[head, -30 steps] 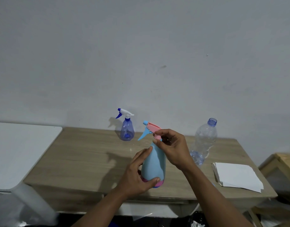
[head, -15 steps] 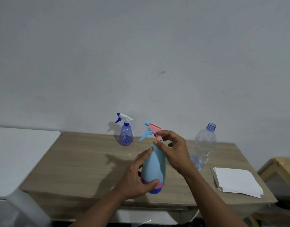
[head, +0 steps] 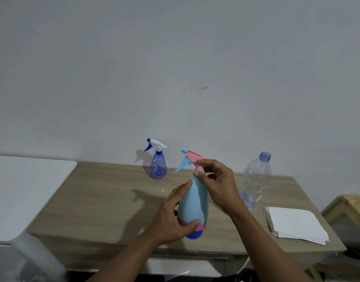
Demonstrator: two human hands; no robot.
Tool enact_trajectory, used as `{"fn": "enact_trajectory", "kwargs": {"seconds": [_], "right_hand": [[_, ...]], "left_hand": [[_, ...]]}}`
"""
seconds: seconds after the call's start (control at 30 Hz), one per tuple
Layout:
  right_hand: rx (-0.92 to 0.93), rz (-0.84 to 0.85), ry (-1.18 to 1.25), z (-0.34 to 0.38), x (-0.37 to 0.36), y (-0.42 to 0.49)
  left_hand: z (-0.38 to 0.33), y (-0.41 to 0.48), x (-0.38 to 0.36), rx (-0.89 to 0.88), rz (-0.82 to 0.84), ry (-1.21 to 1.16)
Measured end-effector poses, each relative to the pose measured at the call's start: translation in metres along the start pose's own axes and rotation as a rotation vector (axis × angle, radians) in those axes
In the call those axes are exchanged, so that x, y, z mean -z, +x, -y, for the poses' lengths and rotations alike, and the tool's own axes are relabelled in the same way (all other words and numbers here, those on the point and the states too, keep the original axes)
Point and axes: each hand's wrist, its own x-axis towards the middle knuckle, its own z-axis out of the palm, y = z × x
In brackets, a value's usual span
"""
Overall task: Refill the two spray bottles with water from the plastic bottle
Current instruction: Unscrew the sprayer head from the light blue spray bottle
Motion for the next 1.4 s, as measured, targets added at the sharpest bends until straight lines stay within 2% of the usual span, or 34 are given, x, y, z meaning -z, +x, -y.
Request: {"fn": "enact_trajectory", "kwargs": {"seconds": [0.13, 0.33, 0.47, 0.63, 0.8, 0.93, 1.4], "right_hand": [[-0.033, 0.021, 0.066, 0.001, 0.0, 0.0], [-0.001, 0.01, -0.025, 0.005, -0.002, 0.003], [-0.011, 0.008, 0.049, 0.005, -0.003, 0.004], [0.007, 0.016, -0.029, 0.006, -0.005, 0.005], [-0.015, 0.015, 0.045, 0.009, -0.005, 0.005], [0.014, 0.014, -0.024, 0.01, -0.003, 0.005], [-0.018, 0.012, 0.007, 0.008, -0.006, 0.009]], "left_hand": [[0.002, 0.001, 0.003, -0.001, 0.004, 0.006], [0.0, 0.005, 0.006, -0.026, -0.004, 0.019], [0.002, 0.005, 0.006, -0.036, -0.023, 0.005], [0.001, 0.007, 0.008, -0.031, -0.008, 0.023], [0.001, 0.007, 0.009, -0.041, -0.019, 0.016], [-0.001, 0.009, 0.009, -0.043, -0.018, 0.025], [0.007, 0.009, 0.008, -0.043, -0.018, 0.026]]}}
